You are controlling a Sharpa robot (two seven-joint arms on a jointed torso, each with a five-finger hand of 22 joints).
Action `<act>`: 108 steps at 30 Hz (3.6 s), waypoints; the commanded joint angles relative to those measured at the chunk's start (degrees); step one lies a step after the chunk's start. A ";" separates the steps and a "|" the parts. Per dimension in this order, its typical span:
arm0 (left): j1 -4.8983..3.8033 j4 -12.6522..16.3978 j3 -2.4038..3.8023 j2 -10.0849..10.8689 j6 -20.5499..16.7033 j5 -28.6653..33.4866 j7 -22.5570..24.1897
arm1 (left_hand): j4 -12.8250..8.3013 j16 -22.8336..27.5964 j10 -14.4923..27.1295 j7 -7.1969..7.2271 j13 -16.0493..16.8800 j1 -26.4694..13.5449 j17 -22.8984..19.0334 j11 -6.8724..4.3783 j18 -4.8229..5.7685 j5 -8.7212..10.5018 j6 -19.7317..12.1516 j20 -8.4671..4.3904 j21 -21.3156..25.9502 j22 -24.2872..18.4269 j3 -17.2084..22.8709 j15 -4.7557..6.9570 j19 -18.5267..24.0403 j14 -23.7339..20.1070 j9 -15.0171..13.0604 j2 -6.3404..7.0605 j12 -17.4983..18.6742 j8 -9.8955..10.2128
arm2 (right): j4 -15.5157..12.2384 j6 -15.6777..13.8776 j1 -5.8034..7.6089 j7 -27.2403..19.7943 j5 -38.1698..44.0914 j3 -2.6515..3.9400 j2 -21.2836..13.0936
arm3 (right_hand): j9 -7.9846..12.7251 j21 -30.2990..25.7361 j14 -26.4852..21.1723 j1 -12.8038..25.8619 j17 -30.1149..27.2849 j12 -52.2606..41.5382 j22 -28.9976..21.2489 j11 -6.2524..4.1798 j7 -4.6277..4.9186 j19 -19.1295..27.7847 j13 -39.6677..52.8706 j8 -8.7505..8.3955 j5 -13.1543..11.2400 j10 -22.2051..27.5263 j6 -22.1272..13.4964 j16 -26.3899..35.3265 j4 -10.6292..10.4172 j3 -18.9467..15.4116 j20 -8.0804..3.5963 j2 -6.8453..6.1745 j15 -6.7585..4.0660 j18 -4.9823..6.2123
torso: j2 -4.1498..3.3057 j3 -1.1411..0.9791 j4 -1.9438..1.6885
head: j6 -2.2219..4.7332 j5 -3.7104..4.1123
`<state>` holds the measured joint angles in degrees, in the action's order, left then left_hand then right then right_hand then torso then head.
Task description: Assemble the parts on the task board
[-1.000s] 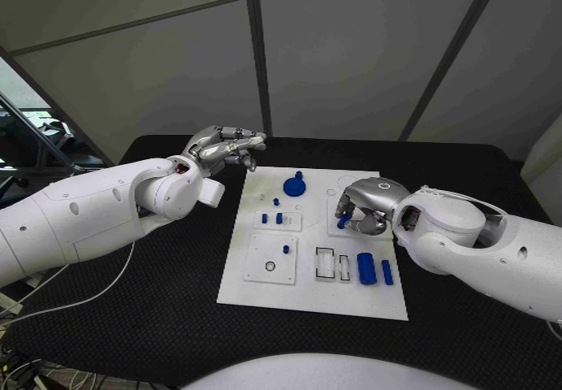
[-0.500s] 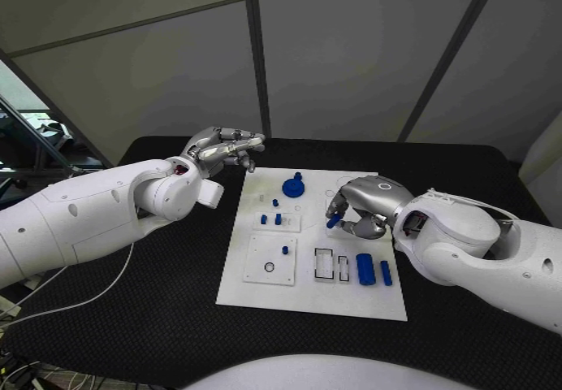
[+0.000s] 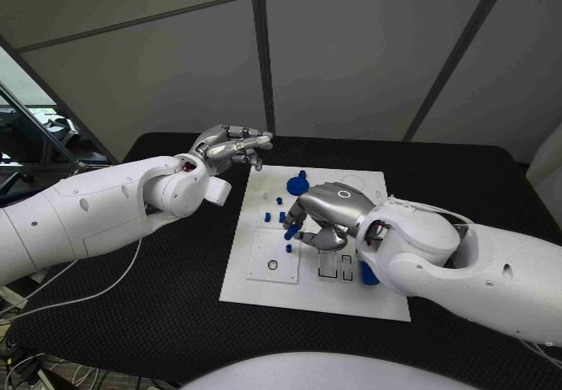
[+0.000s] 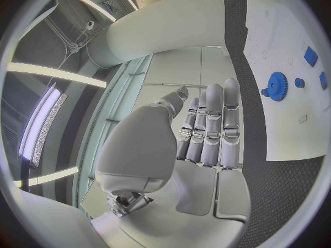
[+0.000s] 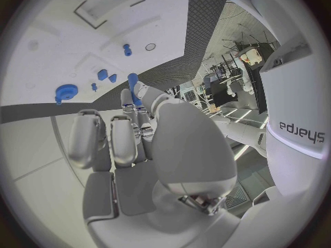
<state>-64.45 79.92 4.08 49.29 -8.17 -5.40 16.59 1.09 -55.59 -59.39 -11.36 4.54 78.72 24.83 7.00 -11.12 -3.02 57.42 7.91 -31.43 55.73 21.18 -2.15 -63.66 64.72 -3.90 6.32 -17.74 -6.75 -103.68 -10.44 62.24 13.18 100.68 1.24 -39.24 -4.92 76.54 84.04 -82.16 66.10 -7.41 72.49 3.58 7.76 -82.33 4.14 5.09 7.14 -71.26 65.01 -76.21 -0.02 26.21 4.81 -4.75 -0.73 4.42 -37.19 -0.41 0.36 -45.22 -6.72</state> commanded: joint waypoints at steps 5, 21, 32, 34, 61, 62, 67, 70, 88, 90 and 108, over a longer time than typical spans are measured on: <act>-0.11 0.03 0.04 -0.33 0.73 0.23 0.08 | -0.09 0.23 0.32 0.09 0.06 0.12 -0.11 0.06 0.65 0.05 -0.38 0.12 0.31 -0.09 -0.30 -0.25 -0.24 -0.31 0.03 -0.31 -0.24 0.00 | 1.84 0.72 -0.90 -3.41 -1.51 -1.39 2.83 | -0.04 0.35 1.87 0.53 -0.08 0.54 -0.02 0.14 0.22 -0.21 0.04 0.18 0.51 -0.25 0.32 -0.15 0.00 0.41 0.13 -0.16 -0.31 -0.53 | -0.05 -0.02 0.10 | -0.42 -0.81; -0.13 0.12 0.04 -0.42 0.79 0.23 -0.01 | -0.09 0.23 0.32 0.09 0.06 0.12 -0.11 0.06 0.65 0.05 -0.38 0.12 0.31 -0.09 -0.30 -0.25 -0.24 -0.31 0.03 -0.31 -0.24 0.00 | 5.35 1.14 -1.99 -4.57 -0.66 -3.29 5.41 | -0.01 0.40 1.88 0.64 0.08 0.82 0.05 0.16 0.24 -0.18 0.03 0.05 0.78 -0.27 0.27 -0.26 0.13 0.59 0.11 -0.18 -0.30 -0.53 | -0.07 -0.11 0.10 | -1.15 -1.35; -0.13 0.03 0.04 -0.54 0.92 0.24 -0.06 | -0.10 0.24 0.36 0.08 0.07 0.17 -0.14 0.07 0.65 0.05 -0.40 0.13 0.36 -0.13 -0.33 -0.26 -0.26 -0.33 0.03 -0.36 -0.29 -0.02 | 6.30 1.57 -2.31 -4.27 0.41 -3.49 6.24 | -0.01 0.43 1.88 0.65 0.09 0.88 0.10 0.16 0.25 -0.19 0.04 0.03 0.86 -0.30 0.28 -0.27 0.18 0.65 0.10 -0.16 -0.30 -0.54 | -0.03 -0.12 0.07 | -1.28 -1.46; -0.13 0.02 0.04 -0.54 0.93 0.24 -0.08 | -0.10 0.24 0.36 0.08 0.07 0.17 -0.14 0.07 0.65 0.05 -0.40 0.13 0.36 -0.13 -0.33 -0.26 -0.26 -0.33 0.03 -0.36 -0.29 -0.02 | 6.43 1.70 -2.35 -4.04 0.69 -3.50 6.41 | -0.01 0.43 1.88 0.65 0.09 0.88 0.10 0.16 0.25 -0.19 0.04 0.03 0.86 -0.30 0.28 -0.27 0.18 0.65 0.10 -0.16 -0.30 -0.54 | 0.01 -0.08 0.11 | -1.31 -1.47; -0.13 0.04 0.04 -0.42 1.17 0.24 -0.46 | -0.10 0.24 0.38 0.07 0.07 0.18 -0.16 0.08 0.65 0.05 -0.40 0.13 0.39 -0.15 -0.36 -0.27 -0.26 -0.35 0.03 -0.38 -0.32 -0.03 | 6.86 3.65 -2.71 0.34 5.62 -3.69 7.32 | -0.03 0.56 1.87 0.72 0.09 1.03 0.27 0.16 0.25 -0.22 0.06 0.00 0.99 -0.42 0.38 -0.29 0.26 0.82 0.11 -0.04 -0.30 -0.58 | 0.04 -0.09 0.18 | -1.42 -1.62; -0.13 0.03 0.04 -0.43 1.18 0.24 -0.47 | -0.10 0.24 0.38 0.07 0.07 0.18 -0.16 0.08 0.65 0.05 -0.40 0.13 0.39 -0.15 -0.36 -0.27 -0.26 -0.35 0.03 -0.38 -0.32 -0.03 | 6.84 3.71 -2.72 0.27 5.64 -3.69 7.37 | -0.03 0.58 1.88 0.74 0.13 1.04 0.29 0.16 0.25 -0.23 0.06 0.00 1.01 -0.44 0.40 -0.31 0.27 0.84 0.12 -0.02 -0.30 -0.58 | 0.02 -0.08 0.17 | -1.42 -1.62; -0.13 0.03 0.04 -0.48 1.26 0.24 -0.50 | -0.10 0.24 0.38 0.07 0.07 0.18 -0.16 0.08 0.65 0.05 -0.40 0.13 0.39 -0.15 -0.36 -0.27 -0.26 -0.35 0.03 -0.38 -0.32 -0.03 | 6.81 3.91 -2.73 -0.08 5.70 -3.69 7.71 | -0.04 0.60 1.87 0.85 0.09 1.10 0.31 0.17 0.25 -0.22 0.07 0.00 1.00 -0.48 0.43 -0.29 0.28 0.82 0.12 -0.08 -0.29 -0.58 | 0.00 -0.07 0.12 | -1.48 -1.61; -0.13 0.05 0.04 -0.46 1.23 0.24 -0.53 | -0.10 0.24 0.38 0.07 0.07 0.18 -0.16 0.08 0.65 0.05 -0.40 0.13 0.39 -0.15 -0.36 -0.27 -0.26 -0.35 0.03 -0.38 -0.32 -0.03 | 6.98 4.44 -2.73 -0.19 5.55 -3.71 8.01 | 0.00 0.55 1.83 1.36 -0.03 1.44 0.25 0.21 0.31 -0.13 0.06 -0.21 0.88 -0.44 0.28 -0.24 0.26 0.74 0.16 -0.34 -0.24 -0.56 | -0.01 -0.03 0.14 | -1.53 -1.64; -0.16 0.23 0.04 -0.23 1.23 0.23 -0.63 | -0.10 0.24 0.38 0.07 0.07 0.18 -0.16 0.08 0.65 0.05 -0.40 0.13 0.39 -0.15 -0.36 -0.27 -0.26 -0.35 0.03 -0.38 -0.32 -0.03 | 7.65 3.64 -2.73 -0.65 4.89 -4.01 8.70 | 1.30 -1.52 1.45 5.76 -0.78 3.83 -2.32 2.05 1.36 1.62 -0.55 -1.66 1.22 7.36 -8.33 0.06 -0.86 -0.20 1.38 -3.47 1.33 0.06 | 0.03 -0.05 0.13 | -1.87 -1.74; -0.16 0.22 0.04 -0.24 1.29 0.23 -0.68 | -0.10 0.24 0.38 0.07 0.07 0.18 -0.16 0.08 0.65 0.05 -0.40 0.13 0.39 -0.15 -0.36 -0.27 -0.26 -0.35 0.03 -0.38 -0.32 -0.03 | 7.72 2.81 -2.73 -0.78 4.84 -4.03 8.74 | 1.26 -2.91 1.12 5.91 -1.51 3.64 -4.03 2.31 1.38 2.59 -0.51 -1.60 1.00 9.59 -10.28 0.48 -0.74 -0.68 1.62 -3.75 1.52 0.44 | 0.03 -0.07 0.14 | -1.87 -1.75; -0.15 0.14 0.04 0.12 0.50 0.23 0.10 | -0.12 0.23 0.48 0.06 0.11 0.32 -0.29 0.09 0.65 0.06 -0.42 0.14 0.59 -0.32 -0.53 -0.27 -0.34 -0.40 0.00 -0.58 -0.58 -0.17 | 1.14 -9.85 -3.07 -2.96 -1.78 -3.81 -0.19 | 0.72 -8.95 -0.71 6.02 -6.98 0.23 -11.15 2.44 0.78 6.03 -0.09 -0.82 1.68 13.10 -12.79 3.67 -0.84 -6.53 2.00 -3.13 1.71 1.94 | 0.24 -0.11 0.35 | -1.53 -0.85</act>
<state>-64.49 80.01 4.08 49.36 -7.68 -5.39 15.98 0.93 -55.59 -59.40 -11.36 4.59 79.03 24.62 7.01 -11.12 -3.02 57.42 7.91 -30.99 55.50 21.03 -2.35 -63.66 64.52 -3.90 6.02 -18.09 -6.75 -101.79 -14.77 59.02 11.44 102.75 -2.67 -38.60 -4.12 67.88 83.52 -75.89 59.19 -6.75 61.42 6.10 8.33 -76.48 3.97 4.01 8.63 -57.51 51.69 -72.70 -0.88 19.92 6.97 -8.43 1.25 5.36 -37.10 -0.54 0.53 -46.90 -7.85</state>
